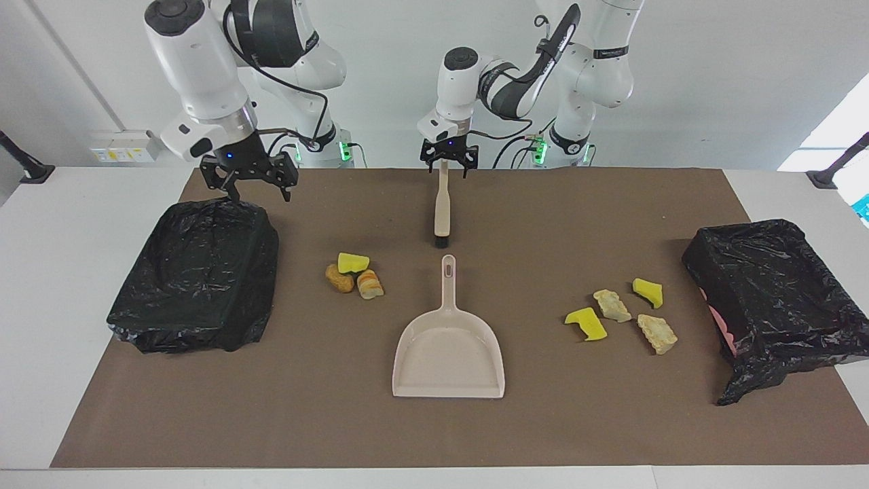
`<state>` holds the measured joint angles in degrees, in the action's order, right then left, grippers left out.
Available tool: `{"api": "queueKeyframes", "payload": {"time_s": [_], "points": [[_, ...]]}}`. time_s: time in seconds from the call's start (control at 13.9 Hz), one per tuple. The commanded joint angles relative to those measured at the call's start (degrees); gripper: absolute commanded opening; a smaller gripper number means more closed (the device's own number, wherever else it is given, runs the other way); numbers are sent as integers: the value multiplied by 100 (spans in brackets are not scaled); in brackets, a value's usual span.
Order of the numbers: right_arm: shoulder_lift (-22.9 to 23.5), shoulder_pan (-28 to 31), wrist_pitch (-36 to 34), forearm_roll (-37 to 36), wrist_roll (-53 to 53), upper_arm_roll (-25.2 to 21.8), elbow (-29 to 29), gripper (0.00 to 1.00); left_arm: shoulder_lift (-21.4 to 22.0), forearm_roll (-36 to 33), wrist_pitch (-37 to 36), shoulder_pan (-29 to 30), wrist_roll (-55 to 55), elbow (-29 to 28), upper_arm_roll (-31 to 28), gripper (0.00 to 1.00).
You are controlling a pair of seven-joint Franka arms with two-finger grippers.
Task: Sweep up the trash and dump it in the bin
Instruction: 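Reach the right gripper to the dustpan handle while the left gripper reaches the brush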
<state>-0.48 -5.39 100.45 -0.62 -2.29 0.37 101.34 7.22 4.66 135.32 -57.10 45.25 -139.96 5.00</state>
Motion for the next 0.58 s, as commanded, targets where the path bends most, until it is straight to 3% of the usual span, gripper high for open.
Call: {"api": "queueKeyframes", "payload": {"time_s": [0.0, 0.07, 0.36, 0.5], "points": [[22, -76, 106, 141, -166, 7, 87, 100, 8, 35, 188, -143, 71, -67, -122, 100], [22, -138, 124, 141, -280, 7, 88, 100, -27, 35, 179, -135, 71, -58, -122, 99], [240, -366, 290, 114, -448, 7, 0, 100, -343, 35, 205, -135, 115, -49, -122, 52], [451, -515, 650, 141, -753, 7, -114, 100, -300, 35, 118, -82, 107, 12, -130, 50]]}}
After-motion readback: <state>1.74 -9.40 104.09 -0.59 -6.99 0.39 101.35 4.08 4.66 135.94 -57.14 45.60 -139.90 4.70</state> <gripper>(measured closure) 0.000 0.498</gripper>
